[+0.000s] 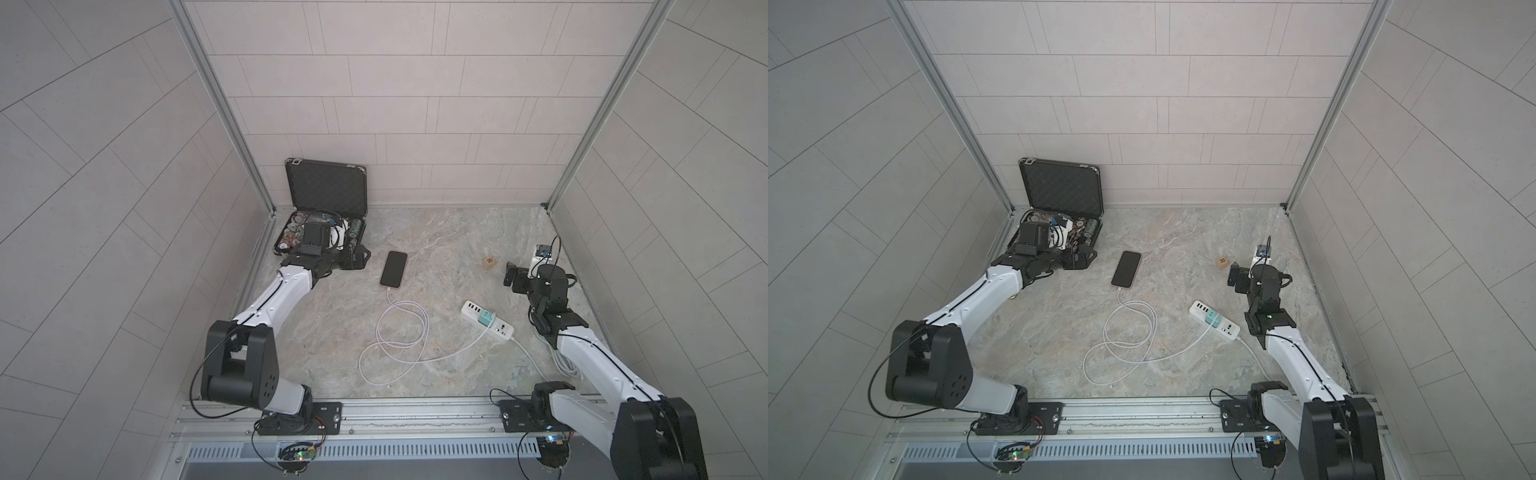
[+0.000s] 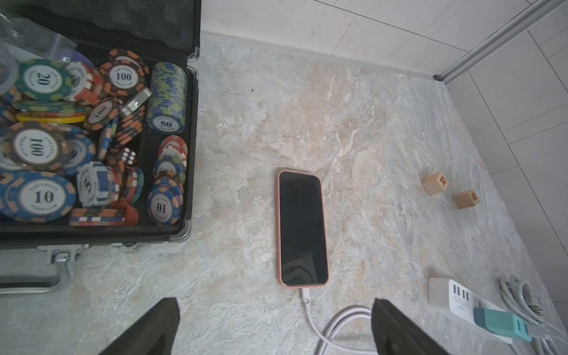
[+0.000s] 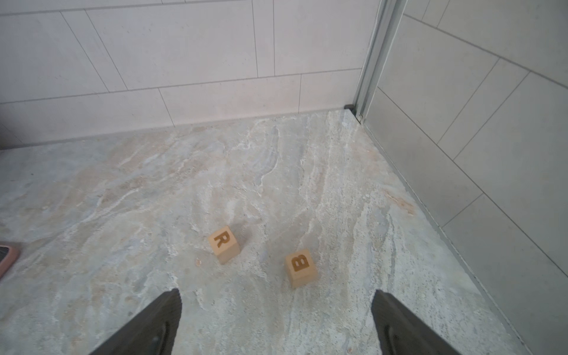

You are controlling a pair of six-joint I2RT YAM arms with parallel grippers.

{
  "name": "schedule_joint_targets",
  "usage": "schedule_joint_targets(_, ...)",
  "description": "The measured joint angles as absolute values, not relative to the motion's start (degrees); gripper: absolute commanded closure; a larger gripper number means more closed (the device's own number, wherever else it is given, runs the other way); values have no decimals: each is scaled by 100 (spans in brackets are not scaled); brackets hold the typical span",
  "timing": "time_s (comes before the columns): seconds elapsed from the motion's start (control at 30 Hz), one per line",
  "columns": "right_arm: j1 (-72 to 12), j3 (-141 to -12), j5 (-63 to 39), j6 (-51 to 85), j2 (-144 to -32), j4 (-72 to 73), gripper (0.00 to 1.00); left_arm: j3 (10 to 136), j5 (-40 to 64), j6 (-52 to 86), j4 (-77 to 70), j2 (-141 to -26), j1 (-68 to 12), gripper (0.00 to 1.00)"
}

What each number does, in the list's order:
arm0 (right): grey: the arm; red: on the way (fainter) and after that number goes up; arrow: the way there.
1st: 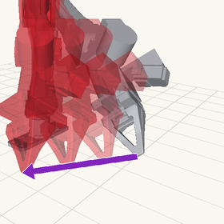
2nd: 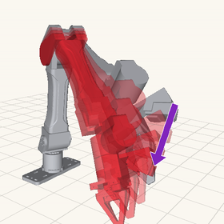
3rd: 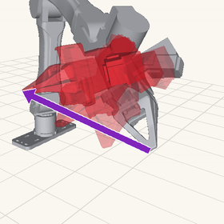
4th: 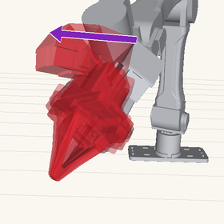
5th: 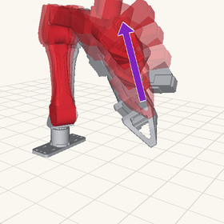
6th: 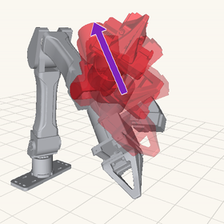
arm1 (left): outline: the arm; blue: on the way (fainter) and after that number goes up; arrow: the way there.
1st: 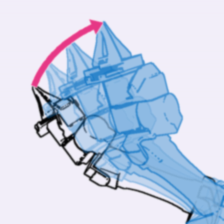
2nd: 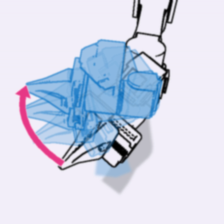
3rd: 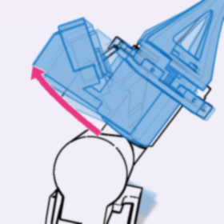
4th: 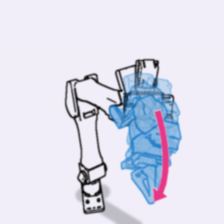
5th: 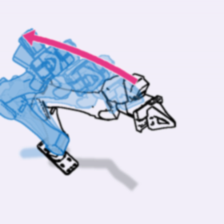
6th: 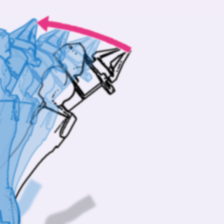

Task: Plug the charging cable into the phone
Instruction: Reset both arms

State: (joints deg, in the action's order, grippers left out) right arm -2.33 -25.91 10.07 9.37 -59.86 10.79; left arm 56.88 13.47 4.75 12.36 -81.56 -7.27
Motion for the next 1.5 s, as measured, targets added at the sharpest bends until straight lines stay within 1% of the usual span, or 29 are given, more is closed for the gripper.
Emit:
schedule_joint_targets(0.1,-189,-2268,904,711,-6381,1562,0,5319,1326,338,932,-7699,-508,0)
schedule_joint_targets(0.2,-143,-1946,749,523,-6862,2265,0,5083,1297,259,722,-7439,-82,0)
schedule_joint_targets(0.3,-75,-1787,462,375,-7181,2869,0,4838,1352,183,604,-7389,436,0)
schedule_joint_targets(0.4,-64,-1754,211,314,-7596,3826,0,4604,1413,115,582,-7378,862,0)
schedule_joint_targets(0.53,-64,-1754,-156,198,-8442,5019,0,4344,1527,-27,528,-7279,1140,0)
schedule_joint_targets(0.63,-62,-1706,-294,156,-8934,5443,0,4064,1656,-93,342,-7159,1149,0)
schedule_joint_targets(0.7,-62,-1669,-353,110,-8899,5461,0,3887,1706,-82,242,-7142,1149,0)
schedule_joint_targets(0.8,-62,-1651,-412,80,-8927,5907,0,3511,1723,-21,-148,-7137,1149,0)
schedule_joint_targets(0.93,-62,-1551,-434,58,-8941,6222,0,2580,1660,51,-1391,-7126,1149,0)
schedule_joint_targets(1.0,-62,-1540,-432,54,-8945,6313,0,1918,1575,67,-2412,-7155,1144,0)
schedule_joint_targets(1.1,-62,-1540,-432,45,-8945,6394,0,1372,1422,60,-3498,-7236,1055,0)
schedule_joint_targets(1.33,-62,-1540,-432,40,-8947,6414,0,1525,978,141,-4486,-7507,738,0)
schedule_joint_targets(1.43,-62,-1540,-432,40,-8947,6420,0,1708,491,104,-4689,-7832,270,0)
schedule_joint_targets(1.5,-62,-1540,-429,40,-8947,6425,0,1900,115,36,-4882,-8248,-132,0)
